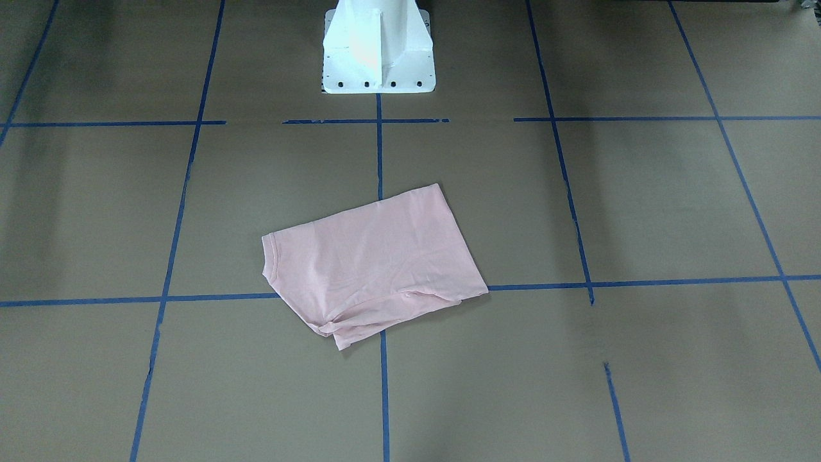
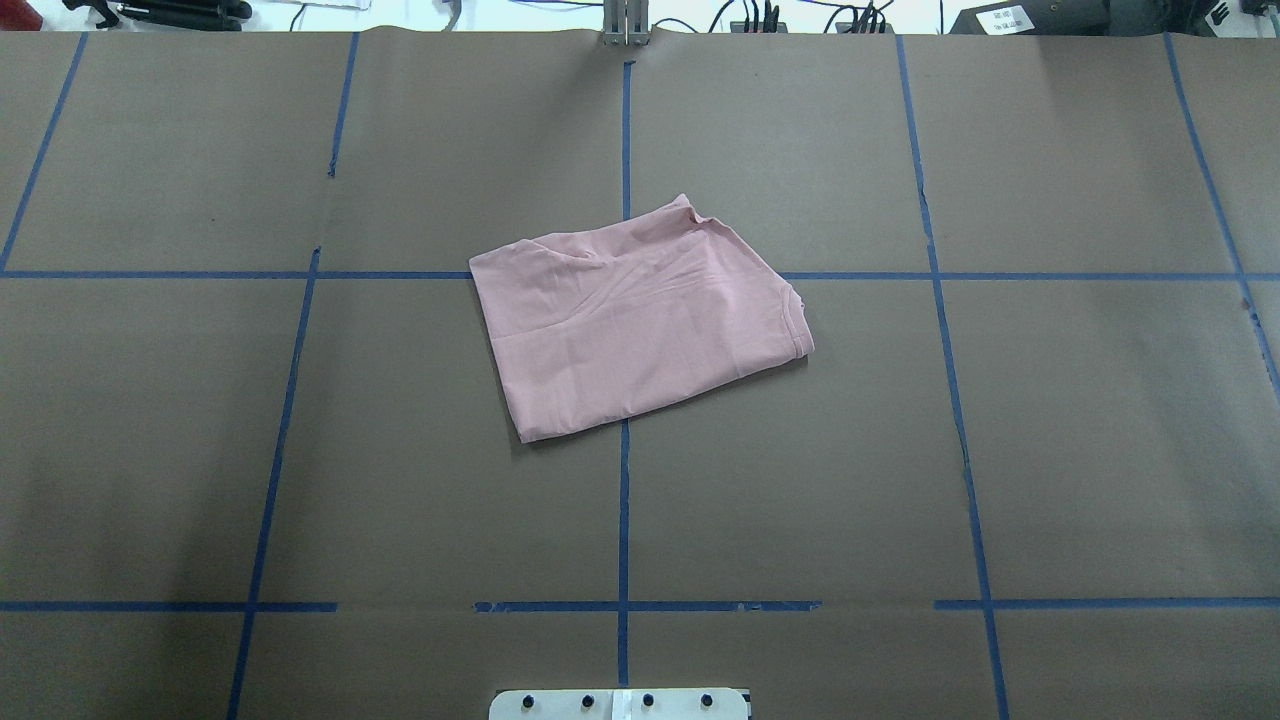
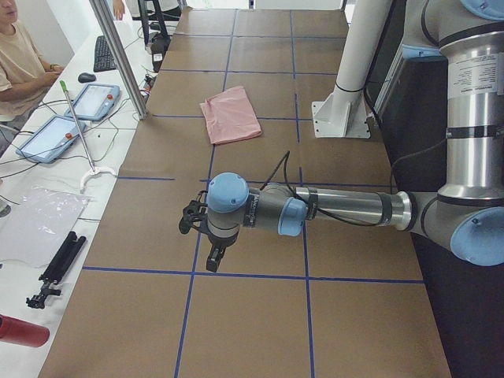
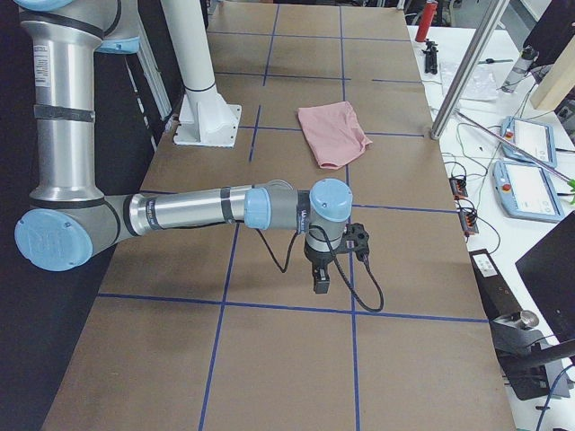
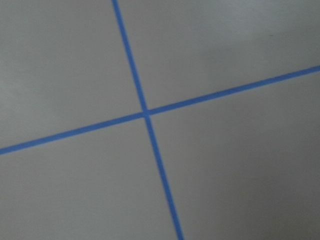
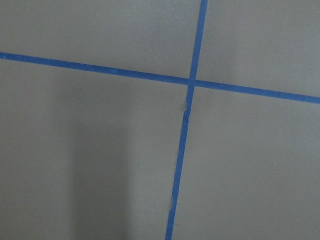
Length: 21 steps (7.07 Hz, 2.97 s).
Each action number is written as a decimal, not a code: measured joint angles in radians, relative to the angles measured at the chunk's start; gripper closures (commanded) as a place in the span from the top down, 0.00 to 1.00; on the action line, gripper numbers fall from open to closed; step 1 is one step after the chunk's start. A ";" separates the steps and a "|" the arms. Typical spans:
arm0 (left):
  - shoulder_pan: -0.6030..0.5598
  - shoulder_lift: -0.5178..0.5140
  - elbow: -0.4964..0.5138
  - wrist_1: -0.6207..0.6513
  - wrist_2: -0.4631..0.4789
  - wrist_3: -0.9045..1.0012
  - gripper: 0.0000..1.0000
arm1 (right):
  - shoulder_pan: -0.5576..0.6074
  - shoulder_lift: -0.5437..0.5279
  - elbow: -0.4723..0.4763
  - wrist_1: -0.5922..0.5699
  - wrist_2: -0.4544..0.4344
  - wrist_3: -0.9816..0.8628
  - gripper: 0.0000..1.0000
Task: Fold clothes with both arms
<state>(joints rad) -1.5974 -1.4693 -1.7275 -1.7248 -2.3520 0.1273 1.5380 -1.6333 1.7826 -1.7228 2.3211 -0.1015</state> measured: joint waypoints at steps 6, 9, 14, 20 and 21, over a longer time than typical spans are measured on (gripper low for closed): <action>-0.001 -0.035 0.002 0.136 -0.029 0.011 1.00 | -0.001 -0.046 0.002 0.000 0.010 -0.003 1.00; 0.000 -0.037 0.011 0.059 -0.029 0.015 1.00 | -0.001 -0.057 0.009 0.001 0.017 -0.004 1.00; 0.001 -0.022 0.019 0.030 -0.029 0.014 1.00 | -0.001 -0.060 0.036 0.002 0.029 -0.004 1.00; 0.001 -0.016 0.022 0.030 -0.029 0.009 1.00 | -0.002 -0.061 0.038 0.002 0.029 -0.004 1.00; 0.001 -0.016 0.023 0.030 -0.029 0.008 1.00 | -0.002 -0.061 0.038 0.002 0.029 -0.004 1.00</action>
<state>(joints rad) -1.5969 -1.4849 -1.7047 -1.6950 -2.3807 0.1350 1.5358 -1.6942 1.8209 -1.7211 2.3501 -0.1059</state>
